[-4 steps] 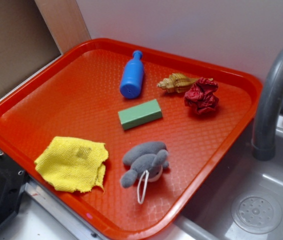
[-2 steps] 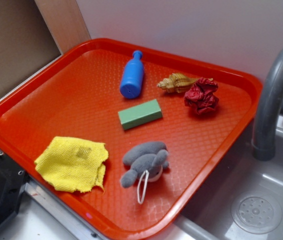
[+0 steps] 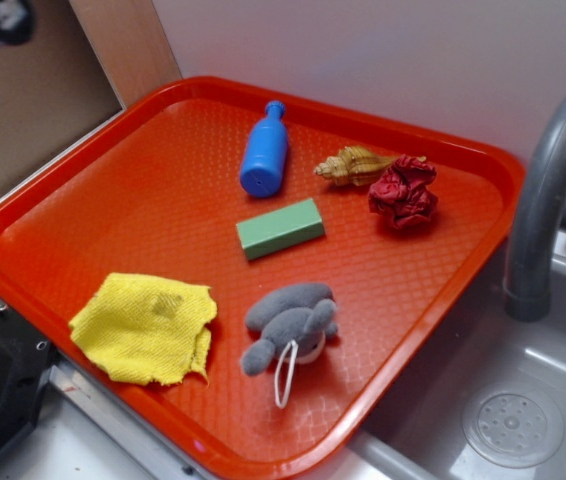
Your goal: Grab the gray animal.
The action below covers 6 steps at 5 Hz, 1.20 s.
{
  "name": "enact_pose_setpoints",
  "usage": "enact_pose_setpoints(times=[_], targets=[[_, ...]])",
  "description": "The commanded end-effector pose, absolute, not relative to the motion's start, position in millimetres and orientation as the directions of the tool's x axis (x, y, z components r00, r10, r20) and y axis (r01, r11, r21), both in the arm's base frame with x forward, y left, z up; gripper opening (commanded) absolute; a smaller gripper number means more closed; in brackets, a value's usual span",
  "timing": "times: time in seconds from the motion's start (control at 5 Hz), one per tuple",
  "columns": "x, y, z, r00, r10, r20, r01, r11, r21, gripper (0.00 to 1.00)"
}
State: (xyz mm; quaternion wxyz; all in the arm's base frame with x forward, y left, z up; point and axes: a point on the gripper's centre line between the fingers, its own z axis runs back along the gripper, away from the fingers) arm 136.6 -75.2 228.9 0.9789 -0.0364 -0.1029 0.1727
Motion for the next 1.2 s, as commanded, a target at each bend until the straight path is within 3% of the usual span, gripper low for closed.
enact_pose_setpoints(times=[0.0,0.2,0.6,0.8,1.0], targets=[[149.8,-137.6,202.3,0.692,0.679,0.245,-0.669,0.731,-0.135,1.00],[166.7,-155.4,176.7,0.619,0.752,0.227,-0.747,0.653,-0.123,1.00],[204.2,-160.0,120.8,0.623,0.766,0.157,-0.763,0.639,-0.094,1.00],[209.1,-164.2,85.8,0.653,0.756,0.032,-0.755,0.654,-0.048,1.00],[201.5,-173.9,62.6,0.661,0.745,-0.092,-0.750,0.660,-0.047,1.00]])
